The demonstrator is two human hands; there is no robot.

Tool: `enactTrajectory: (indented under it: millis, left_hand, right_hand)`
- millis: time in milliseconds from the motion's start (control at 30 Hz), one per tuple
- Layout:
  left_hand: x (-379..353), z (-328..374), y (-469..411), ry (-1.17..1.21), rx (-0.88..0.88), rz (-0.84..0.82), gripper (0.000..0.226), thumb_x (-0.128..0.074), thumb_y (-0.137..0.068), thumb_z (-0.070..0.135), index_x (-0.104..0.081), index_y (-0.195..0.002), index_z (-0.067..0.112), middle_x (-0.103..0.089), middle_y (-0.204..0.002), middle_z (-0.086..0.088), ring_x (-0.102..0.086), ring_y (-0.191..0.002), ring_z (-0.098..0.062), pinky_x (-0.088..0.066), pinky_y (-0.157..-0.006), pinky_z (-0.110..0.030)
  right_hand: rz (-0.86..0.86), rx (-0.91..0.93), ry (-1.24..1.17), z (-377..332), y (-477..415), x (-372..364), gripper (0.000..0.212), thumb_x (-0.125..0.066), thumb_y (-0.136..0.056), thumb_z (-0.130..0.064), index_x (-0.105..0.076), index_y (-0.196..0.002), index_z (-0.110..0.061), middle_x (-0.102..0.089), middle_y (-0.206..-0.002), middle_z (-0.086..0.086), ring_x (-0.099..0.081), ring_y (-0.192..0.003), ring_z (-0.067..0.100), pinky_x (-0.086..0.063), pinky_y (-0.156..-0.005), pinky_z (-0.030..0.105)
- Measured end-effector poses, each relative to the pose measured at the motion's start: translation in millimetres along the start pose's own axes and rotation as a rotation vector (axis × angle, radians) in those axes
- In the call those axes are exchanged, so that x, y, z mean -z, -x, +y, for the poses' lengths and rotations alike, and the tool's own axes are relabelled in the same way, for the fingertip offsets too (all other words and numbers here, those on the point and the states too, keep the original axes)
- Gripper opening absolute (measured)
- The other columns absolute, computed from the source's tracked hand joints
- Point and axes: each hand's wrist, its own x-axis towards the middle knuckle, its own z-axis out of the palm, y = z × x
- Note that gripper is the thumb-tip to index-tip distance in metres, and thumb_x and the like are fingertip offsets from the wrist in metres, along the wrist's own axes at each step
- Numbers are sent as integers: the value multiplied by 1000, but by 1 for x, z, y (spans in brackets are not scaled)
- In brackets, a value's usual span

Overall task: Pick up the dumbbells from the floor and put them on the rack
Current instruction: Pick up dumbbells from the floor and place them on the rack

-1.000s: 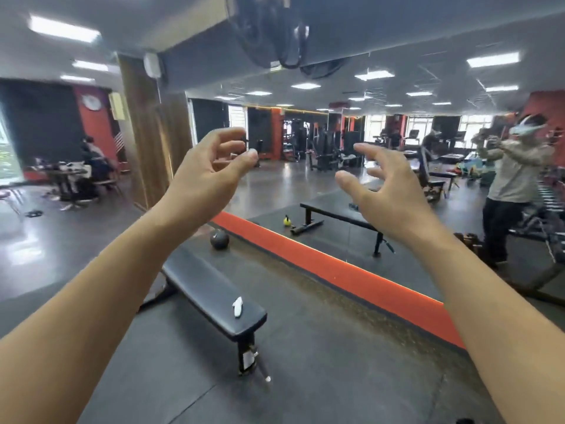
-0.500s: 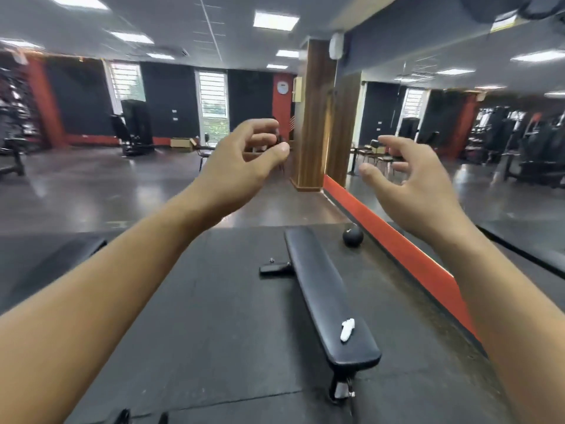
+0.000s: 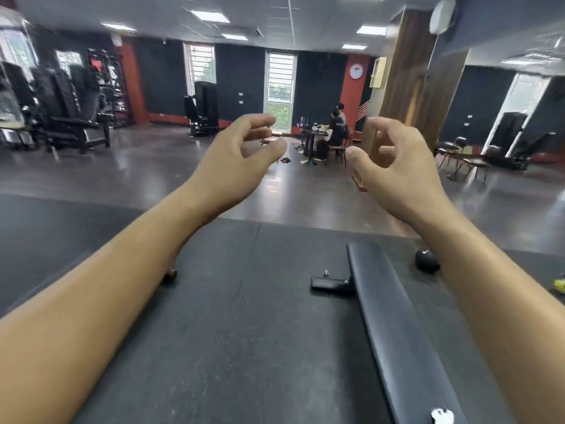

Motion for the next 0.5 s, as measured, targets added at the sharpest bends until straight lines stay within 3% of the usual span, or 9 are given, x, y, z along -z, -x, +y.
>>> enactTrajectory:
  millis: [133,233,333,500]
  left_hand:
    - [3,-43,-67,-20,35,5,42,-65,-97,36,-57,-138,30,-61,-127,17,-60,-104,12,-47,-96,-19]
    - [5,-78,-109,-14,53,4,42,-65,-98,34,-57,-139,28,-59,-123,20,-56,-100,22,-42,-85,-3]
    - [7,-116,-150,-53,69,22,43,-65,-97,36,-56,-139,31,-59,-129,16,-57,-101,19,-42,-85,-5]
    - [2,-181,-227,-84,97,97,41,-66,-97,34,-57,-137,30,-61,-132,11,-64,-109,2,-48,-93,-18]
  right_hand:
    - [-50,3,-7,12,-63,-62,58,-69,-94,-44,-53,-148,-30,-48,-127,-6,-56,-123,17,-45,-109,36]
    - [-76,4,-17,23,-107,-105,59,-68,-94,-46,-51,-149,-32,-49,-135,-4,-53,-118,12,-44,-105,33]
    - [-98,20,-54,37,-151,-151,57,-69,-95,-43,-53,-148,-32,-50,-134,-5,-53,-115,11,-43,-104,30]
    - [-138,37,-105,71,-232,-230,58,-68,-94,-45,-51,-148,-34,-50,-142,-2,-54,-129,16,-43,-108,34]
